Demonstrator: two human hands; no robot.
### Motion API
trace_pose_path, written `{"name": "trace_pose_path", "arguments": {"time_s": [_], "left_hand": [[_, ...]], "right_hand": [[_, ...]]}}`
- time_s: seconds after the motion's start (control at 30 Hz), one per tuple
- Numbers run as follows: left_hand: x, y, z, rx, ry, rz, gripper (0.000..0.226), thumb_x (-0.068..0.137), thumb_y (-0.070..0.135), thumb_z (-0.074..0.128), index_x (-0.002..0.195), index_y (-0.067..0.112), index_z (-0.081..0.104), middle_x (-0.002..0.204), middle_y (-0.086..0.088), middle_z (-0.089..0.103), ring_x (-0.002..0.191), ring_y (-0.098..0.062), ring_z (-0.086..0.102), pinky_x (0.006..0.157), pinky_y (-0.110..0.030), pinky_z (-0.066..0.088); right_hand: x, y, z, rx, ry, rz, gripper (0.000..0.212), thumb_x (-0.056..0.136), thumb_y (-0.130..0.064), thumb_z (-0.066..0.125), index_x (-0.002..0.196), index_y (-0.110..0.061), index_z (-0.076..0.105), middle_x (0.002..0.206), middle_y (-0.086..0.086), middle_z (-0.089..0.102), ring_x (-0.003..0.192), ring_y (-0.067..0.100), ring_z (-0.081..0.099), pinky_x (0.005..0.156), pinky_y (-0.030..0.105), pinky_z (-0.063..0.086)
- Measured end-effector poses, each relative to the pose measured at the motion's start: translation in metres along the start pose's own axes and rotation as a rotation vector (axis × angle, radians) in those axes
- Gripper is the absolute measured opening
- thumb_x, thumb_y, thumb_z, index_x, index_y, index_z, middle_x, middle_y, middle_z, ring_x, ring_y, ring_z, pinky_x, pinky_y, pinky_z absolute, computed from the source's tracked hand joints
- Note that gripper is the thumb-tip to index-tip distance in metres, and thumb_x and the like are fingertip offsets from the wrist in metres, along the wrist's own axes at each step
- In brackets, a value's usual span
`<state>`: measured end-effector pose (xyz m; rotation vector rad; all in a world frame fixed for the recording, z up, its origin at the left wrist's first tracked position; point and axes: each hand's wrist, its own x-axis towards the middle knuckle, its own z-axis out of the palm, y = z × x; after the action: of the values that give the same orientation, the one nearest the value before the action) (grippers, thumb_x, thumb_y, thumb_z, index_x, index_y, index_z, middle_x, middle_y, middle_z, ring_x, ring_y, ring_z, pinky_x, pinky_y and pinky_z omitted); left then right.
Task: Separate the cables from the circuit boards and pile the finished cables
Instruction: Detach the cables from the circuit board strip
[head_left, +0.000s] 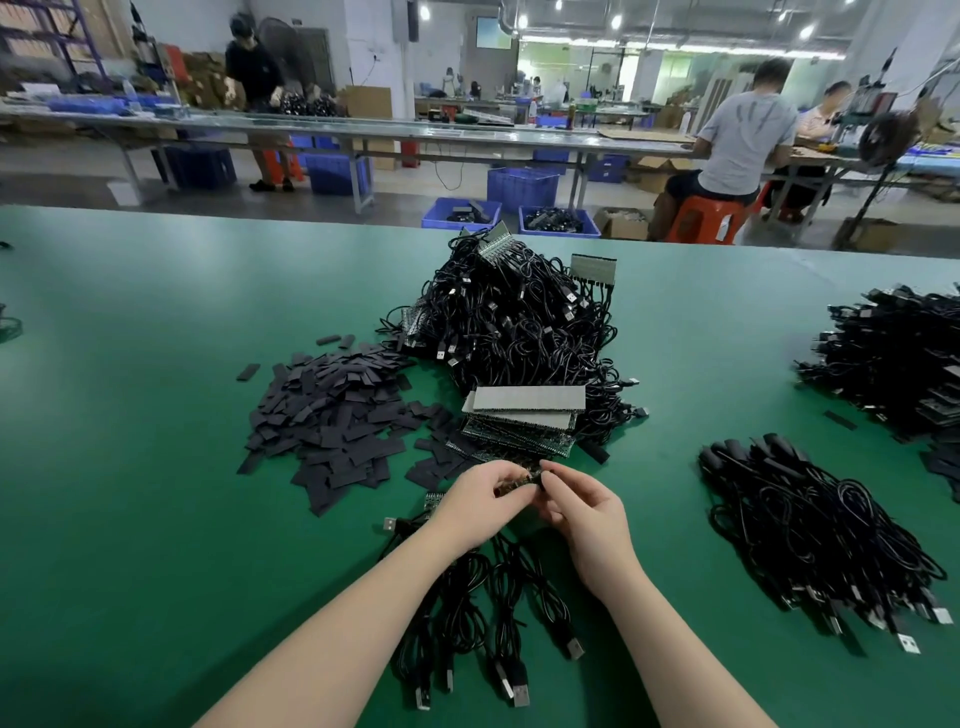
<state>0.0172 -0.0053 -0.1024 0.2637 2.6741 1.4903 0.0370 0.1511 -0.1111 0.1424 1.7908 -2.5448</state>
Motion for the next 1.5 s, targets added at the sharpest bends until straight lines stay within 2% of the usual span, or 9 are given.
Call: {"name": "trace_pose_path", "arguments": {"time_s": [0.2, 0.4, 0.7, 0.87, 1.07, 1.17, 1.3, 1.4, 1.5], "left_hand": [[-0.007, 0.001, -0.001, -0.004, 0.079, -0.002, 0.025, 0.081, 0.042, 0.072, 0.104, 0.032, 0.071, 0.096, 0.017, 0.071, 0.090, 0.001, 0.063, 0.083, -0.025, 0.051], [-0.012, 0.004, 0.001, 0.065, 0.090, 0.013, 0.034, 0.078, 0.047, 0.073, 0.111, 0.039, 0.071, 0.096, 0.028, 0.068, 0.090, 0.010, 0.059, 0.082, -0.020, 0.050], [-0.012, 0.007, -0.007, -0.066, -0.006, 0.051, 0.028, 0.086, 0.038, 0.069, 0.113, 0.031, 0.073, 0.100, 0.018, 0.072, 0.096, 0.004, 0.064, 0.089, -0.024, 0.051], [-0.017, 0.008, -0.005, -0.007, 0.086, 0.022, 0.035, 0.081, 0.041, 0.072, 0.115, 0.042, 0.062, 0.074, 0.017, 0.065, 0.075, 0.002, 0.057, 0.072, -0.017, 0.045], [-0.028, 0.002, 0.008, 0.261, 0.302, 0.145, 0.022, 0.089, 0.046, 0.063, 0.106, 0.034, 0.068, 0.099, 0.018, 0.069, 0.089, 0.004, 0.059, 0.074, -0.007, 0.042], [-0.030, 0.005, 0.007, 0.308, 0.379, 0.278, 0.026, 0.090, 0.040, 0.065, 0.111, 0.027, 0.072, 0.096, 0.012, 0.068, 0.088, -0.003, 0.061, 0.081, -0.023, 0.049], [-0.028, 0.016, -0.001, 0.539, 0.282, 0.200, 0.040, 0.094, 0.053, 0.051, 0.127, 0.034, 0.062, 0.105, 0.010, 0.069, 0.096, -0.010, 0.063, 0.083, -0.030, 0.047], [-0.028, 0.023, -0.011, 0.272, 0.160, 0.061, 0.037, 0.094, 0.048, 0.053, 0.129, 0.035, 0.059, 0.100, 0.017, 0.071, 0.089, -0.002, 0.066, 0.082, -0.028, 0.052], [-0.032, 0.028, -0.020, -0.077, 0.104, 0.019, 0.018, 0.093, 0.037, 0.061, 0.110, 0.030, 0.059, 0.083, 0.020, 0.072, 0.071, 0.001, 0.068, 0.070, -0.015, 0.050]], "right_hand": [[0.001, 0.001, 0.001, -0.042, 0.077, -0.021, 0.023, 0.093, -0.002, 0.063, 0.087, -0.017, 0.079, 0.070, 0.006, 0.070, 0.059, 0.015, 0.063, 0.057, 0.024, 0.053], [0.002, -0.003, -0.003, -0.023, 0.037, 0.016, 0.016, 0.095, 0.000, 0.060, 0.102, -0.008, 0.071, 0.064, 0.000, 0.062, 0.054, 0.012, 0.055, 0.054, 0.025, 0.048], [-0.004, -0.005, -0.003, -0.023, -0.056, 0.019, 0.015, 0.087, -0.009, 0.073, 0.099, -0.016, 0.079, 0.077, 0.005, 0.071, 0.067, 0.013, 0.063, 0.066, 0.023, 0.054], [-0.005, -0.003, 0.000, 0.065, 0.038, 0.027, 0.011, 0.081, -0.016, 0.077, 0.090, -0.011, 0.079, 0.086, 0.012, 0.074, 0.077, 0.021, 0.071, 0.070, 0.029, 0.059], [-0.003, -0.002, 0.004, 0.094, 0.135, 0.017, 0.005, 0.088, -0.006, 0.071, 0.088, -0.008, 0.076, 0.083, 0.011, 0.076, 0.080, 0.023, 0.074, 0.070, 0.026, 0.059], [-0.003, -0.003, 0.003, 0.126, 0.136, 0.021, 0.005, 0.089, -0.007, 0.071, 0.088, -0.008, 0.075, 0.082, 0.009, 0.075, 0.078, 0.022, 0.075, 0.066, 0.024, 0.058], [-0.003, -0.008, 0.006, 0.166, 0.140, 0.067, 0.010, 0.090, -0.010, 0.070, 0.098, -0.005, 0.070, 0.082, 0.007, 0.075, 0.077, 0.022, 0.075, 0.062, 0.023, 0.058], [-0.006, -0.016, 0.011, 0.198, 0.121, 0.080, 0.014, 0.092, -0.007, 0.068, 0.105, -0.004, 0.070, 0.086, 0.008, 0.075, 0.077, 0.019, 0.074, 0.064, 0.022, 0.058], [-0.012, -0.028, 0.017, 0.225, 0.088, 0.035, 0.014, 0.090, -0.005, 0.068, 0.104, -0.007, 0.071, 0.088, 0.007, 0.076, 0.081, 0.019, 0.074, 0.069, 0.022, 0.058]]}}
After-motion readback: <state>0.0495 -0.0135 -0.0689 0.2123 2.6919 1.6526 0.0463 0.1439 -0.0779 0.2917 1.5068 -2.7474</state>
